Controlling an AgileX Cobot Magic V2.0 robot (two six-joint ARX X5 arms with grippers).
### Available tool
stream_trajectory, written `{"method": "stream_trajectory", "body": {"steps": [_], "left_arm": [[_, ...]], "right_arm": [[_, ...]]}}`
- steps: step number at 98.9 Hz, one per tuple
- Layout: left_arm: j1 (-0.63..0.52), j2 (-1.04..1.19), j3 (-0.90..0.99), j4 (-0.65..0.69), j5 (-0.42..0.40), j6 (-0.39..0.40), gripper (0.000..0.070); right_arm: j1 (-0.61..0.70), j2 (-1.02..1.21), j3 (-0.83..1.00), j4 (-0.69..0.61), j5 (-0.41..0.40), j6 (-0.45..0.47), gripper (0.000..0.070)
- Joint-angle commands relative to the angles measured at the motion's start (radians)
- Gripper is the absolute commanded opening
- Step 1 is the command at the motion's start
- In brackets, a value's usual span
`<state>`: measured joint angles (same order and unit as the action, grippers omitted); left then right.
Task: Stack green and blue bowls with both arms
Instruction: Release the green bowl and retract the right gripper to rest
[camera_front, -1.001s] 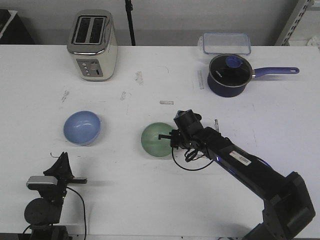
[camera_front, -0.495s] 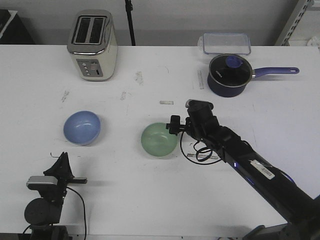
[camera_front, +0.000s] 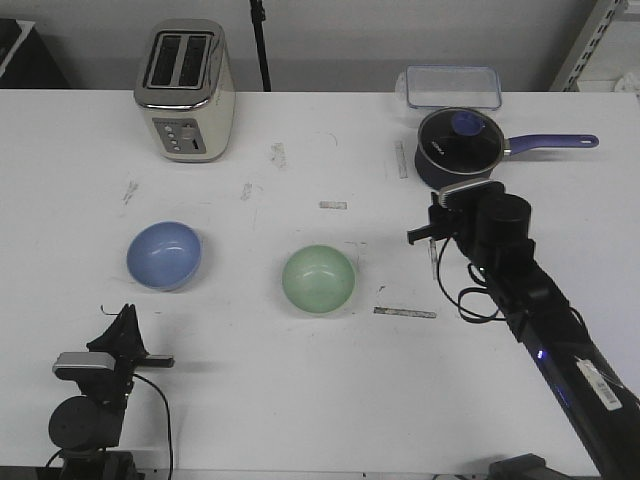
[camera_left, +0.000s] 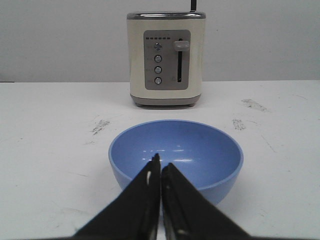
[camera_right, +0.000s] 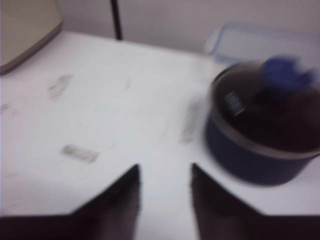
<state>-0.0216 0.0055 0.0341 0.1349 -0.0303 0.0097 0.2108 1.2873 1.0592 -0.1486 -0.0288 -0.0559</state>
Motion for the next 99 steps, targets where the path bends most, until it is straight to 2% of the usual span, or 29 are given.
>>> {"method": "stream_trajectory", "body": {"steps": [1, 18, 39, 55, 80, 99], "left_arm": [[0.002, -0.002, -0.023, 0.017, 0.0, 0.008, 0.0002], [0.002, -0.002, -0.023, 0.017, 0.0, 0.008, 0.0002], [0.002, -0.002, -0.023, 0.017, 0.0, 0.008, 0.0002], [0.002, -0.002, -0.023, 0.017, 0.0, 0.008, 0.0002], [0.002, -0.002, -0.023, 0.017, 0.0, 0.008, 0.0002], [0.002, -0.002, -0.023, 0.017, 0.0, 0.008, 0.0002]], "right_arm": [[-0.038, -0.026, -0.028, 0.052, 0.002, -0.073, 0.0012], [-0.147, -0.16, -0.174, 0.163, 0.002, -0.072, 0.0012], [-0.234, -0.364, -0.379, 0.227, 0.003, -0.069, 0.0012], [-0.251, -0.55, -0.53, 0.253, 0.003, 0.063, 0.0012], [-0.251, -0.817, -0.684, 0.248, 0.003, 0.087, 0.0012], [-0.251, -0.952, -0.695, 0.169, 0.003, 0.092, 0.0012]]}}
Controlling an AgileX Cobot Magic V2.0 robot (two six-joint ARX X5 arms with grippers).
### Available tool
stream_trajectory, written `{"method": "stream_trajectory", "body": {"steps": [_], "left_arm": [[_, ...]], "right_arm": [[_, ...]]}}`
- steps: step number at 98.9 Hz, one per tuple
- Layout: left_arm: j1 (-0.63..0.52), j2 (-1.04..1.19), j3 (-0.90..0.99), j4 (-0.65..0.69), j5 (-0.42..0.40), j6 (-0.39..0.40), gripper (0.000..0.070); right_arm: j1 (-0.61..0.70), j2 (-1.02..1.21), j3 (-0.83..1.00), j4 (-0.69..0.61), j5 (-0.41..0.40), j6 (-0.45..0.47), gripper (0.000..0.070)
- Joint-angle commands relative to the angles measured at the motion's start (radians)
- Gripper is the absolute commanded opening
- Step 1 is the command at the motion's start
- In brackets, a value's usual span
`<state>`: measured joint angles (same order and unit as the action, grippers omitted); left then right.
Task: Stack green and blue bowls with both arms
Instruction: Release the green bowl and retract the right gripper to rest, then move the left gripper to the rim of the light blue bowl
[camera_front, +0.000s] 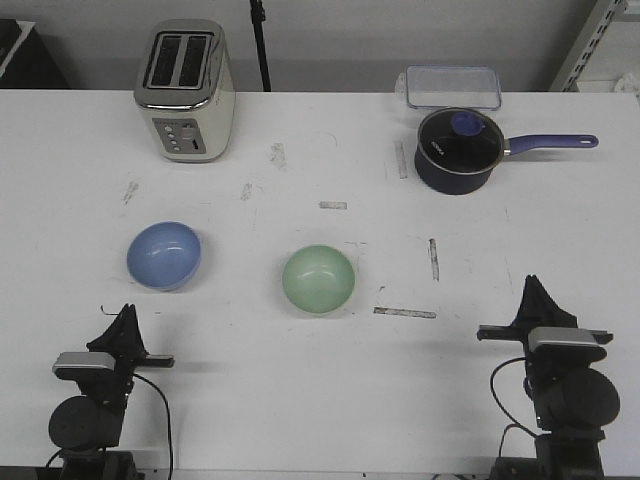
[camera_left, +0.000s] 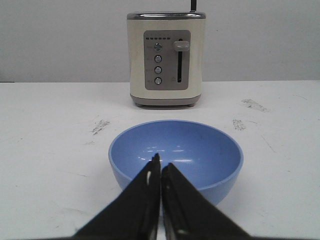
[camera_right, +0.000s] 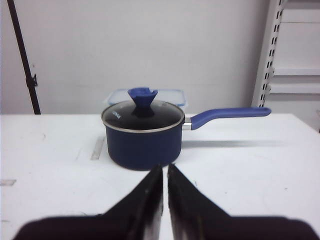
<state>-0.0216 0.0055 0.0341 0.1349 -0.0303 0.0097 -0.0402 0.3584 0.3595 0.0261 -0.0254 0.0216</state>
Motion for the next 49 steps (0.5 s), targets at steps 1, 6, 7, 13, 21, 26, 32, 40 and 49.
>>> {"method": "stream_trajectory", "body": {"steps": [1, 6, 7, 13, 21, 26, 32, 40, 49], "left_arm": [[0.002, -0.002, -0.023, 0.017, 0.0, 0.008, 0.0002], [0.002, -0.002, -0.023, 0.016, 0.0, 0.008, 0.0002], [0.002, -0.002, -0.023, 0.016, 0.0, 0.008, 0.0002], [0.002, -0.002, -0.023, 0.017, 0.0, 0.008, 0.0002], [0.002, -0.002, -0.023, 0.017, 0.0, 0.008, 0.0002], [0.002, -0.002, -0.023, 0.017, 0.0, 0.008, 0.0002], [0.002, -0.002, -0.023, 0.017, 0.0, 0.008, 0.0002], [0.002, -0.002, -0.023, 0.017, 0.0, 0.008, 0.0002], [0.002, -0.002, -0.023, 0.017, 0.0, 0.008, 0.0002]], "right_arm": [[0.0, -0.028, 0.005, -0.007, 0.0, 0.014, 0.0012], [0.0, -0.051, 0.005, -0.014, 0.0, 0.014, 0.0012], [0.001, -0.058, 0.005, -0.015, 0.0, 0.014, 0.0012], [0.0, -0.08, 0.005, -0.016, 0.0, 0.014, 0.0012], [0.001, -0.107, 0.005, -0.016, 0.0, 0.014, 0.0012], [0.0, -0.12, 0.005, -0.016, 0.0, 0.014, 0.0012], [0.0, -0.132, 0.005, -0.016, 0.0, 0.014, 0.0012], [0.0, -0.141, 0.005, -0.015, 0.0, 0.014, 0.0012], [0.0, -0.143, 0.005, -0.014, 0.0, 0.014, 0.0012]]}}
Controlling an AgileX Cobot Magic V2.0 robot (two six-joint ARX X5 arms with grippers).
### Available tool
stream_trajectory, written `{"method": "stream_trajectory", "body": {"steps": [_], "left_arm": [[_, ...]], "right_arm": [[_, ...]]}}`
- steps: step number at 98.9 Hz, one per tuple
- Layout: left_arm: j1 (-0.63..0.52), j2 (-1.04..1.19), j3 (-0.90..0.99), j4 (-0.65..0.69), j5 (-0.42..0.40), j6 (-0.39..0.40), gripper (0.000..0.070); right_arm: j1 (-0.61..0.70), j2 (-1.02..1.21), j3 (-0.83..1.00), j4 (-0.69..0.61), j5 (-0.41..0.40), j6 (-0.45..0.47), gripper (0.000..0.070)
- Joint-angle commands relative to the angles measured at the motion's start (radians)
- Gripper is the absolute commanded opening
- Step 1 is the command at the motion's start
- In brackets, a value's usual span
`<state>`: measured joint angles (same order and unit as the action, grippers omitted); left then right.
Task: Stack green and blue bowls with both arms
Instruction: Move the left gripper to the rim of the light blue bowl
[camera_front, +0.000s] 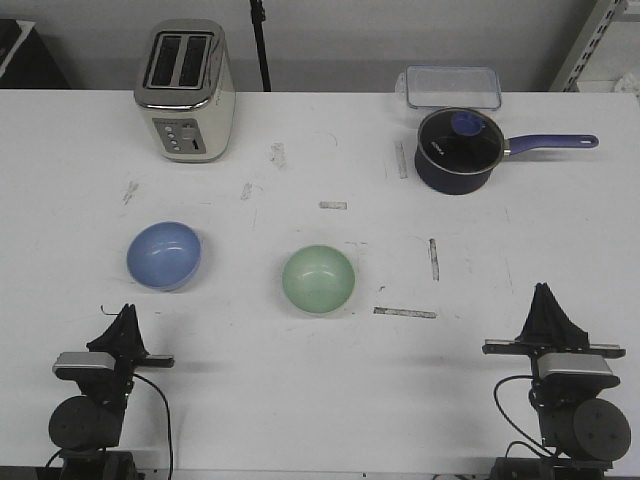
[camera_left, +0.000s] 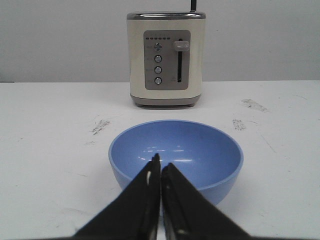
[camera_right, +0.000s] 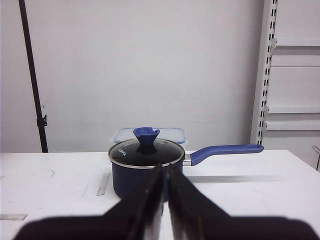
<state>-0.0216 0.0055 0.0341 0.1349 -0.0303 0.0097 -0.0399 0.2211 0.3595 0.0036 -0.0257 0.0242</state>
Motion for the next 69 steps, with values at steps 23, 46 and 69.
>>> {"method": "stream_trajectory", "body": {"steps": [23, 46, 69], "left_arm": [[0.002, -0.002, -0.023, 0.017, 0.0, 0.008, 0.0002], [0.002, -0.002, -0.023, 0.046, 0.0, 0.003, 0.0002], [0.002, -0.002, -0.008, 0.068, 0.0, -0.059, 0.0002]], "right_arm": [[0.0, -0.005, 0.005, 0.009, 0.0, 0.011, 0.0012], [0.0, -0.005, 0.005, 0.009, 0.0, 0.011, 0.0012], [0.0, -0.005, 0.005, 0.009, 0.0, 0.011, 0.0012]]}}
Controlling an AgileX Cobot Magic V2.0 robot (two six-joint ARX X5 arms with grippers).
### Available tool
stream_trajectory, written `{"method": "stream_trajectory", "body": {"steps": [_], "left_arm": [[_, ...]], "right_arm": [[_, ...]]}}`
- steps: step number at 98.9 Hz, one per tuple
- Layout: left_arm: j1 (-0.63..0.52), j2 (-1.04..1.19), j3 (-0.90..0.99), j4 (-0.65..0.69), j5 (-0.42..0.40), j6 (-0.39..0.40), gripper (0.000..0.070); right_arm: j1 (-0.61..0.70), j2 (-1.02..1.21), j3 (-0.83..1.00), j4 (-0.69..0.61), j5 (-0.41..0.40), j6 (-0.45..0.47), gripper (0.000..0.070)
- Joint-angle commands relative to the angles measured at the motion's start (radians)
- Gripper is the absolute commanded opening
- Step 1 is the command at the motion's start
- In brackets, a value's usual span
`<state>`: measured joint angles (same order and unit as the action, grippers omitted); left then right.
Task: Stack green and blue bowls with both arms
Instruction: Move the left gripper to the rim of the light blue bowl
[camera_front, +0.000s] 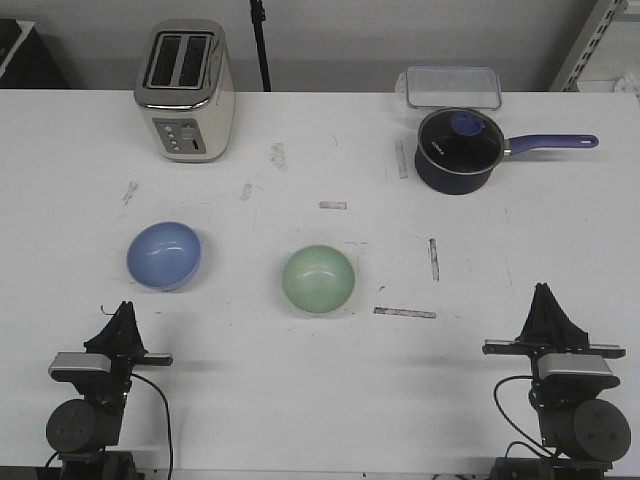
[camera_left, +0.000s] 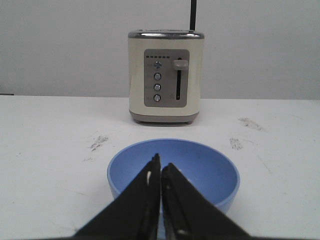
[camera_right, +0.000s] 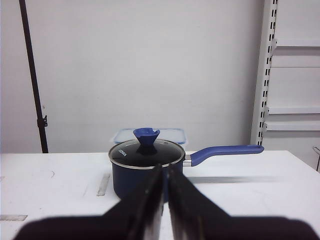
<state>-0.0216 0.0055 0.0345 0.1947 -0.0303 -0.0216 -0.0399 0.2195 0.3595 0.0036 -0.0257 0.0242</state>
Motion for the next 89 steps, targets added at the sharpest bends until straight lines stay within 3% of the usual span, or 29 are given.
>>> {"method": "stream_trajectory", "body": {"steps": [1, 40, 65, 89], "left_arm": [[0.002, 0.0, -0.004, 0.006, 0.0, -0.027, 0.0002], [0.002, 0.124, 0.159, 0.009, 0.0, 0.014, 0.0002], [0.002, 0.436, 0.408, -0.002, 0.0, 0.014, 0.0002], [0.0, 0.716, 0.644, -0.151, 0.005, 0.013, 0.0002]], "right_arm": [[0.0, -0.004, 0.005, 0.009, 0.0, 0.011, 0.0012], [0.0, -0.004, 0.005, 0.008, 0.0, 0.011, 0.0012], [0.0, -0.004, 0.005, 0.009, 0.0, 0.011, 0.0012], [0.0, -0.004, 0.005, 0.008, 0.0, 0.011, 0.0012]]}}
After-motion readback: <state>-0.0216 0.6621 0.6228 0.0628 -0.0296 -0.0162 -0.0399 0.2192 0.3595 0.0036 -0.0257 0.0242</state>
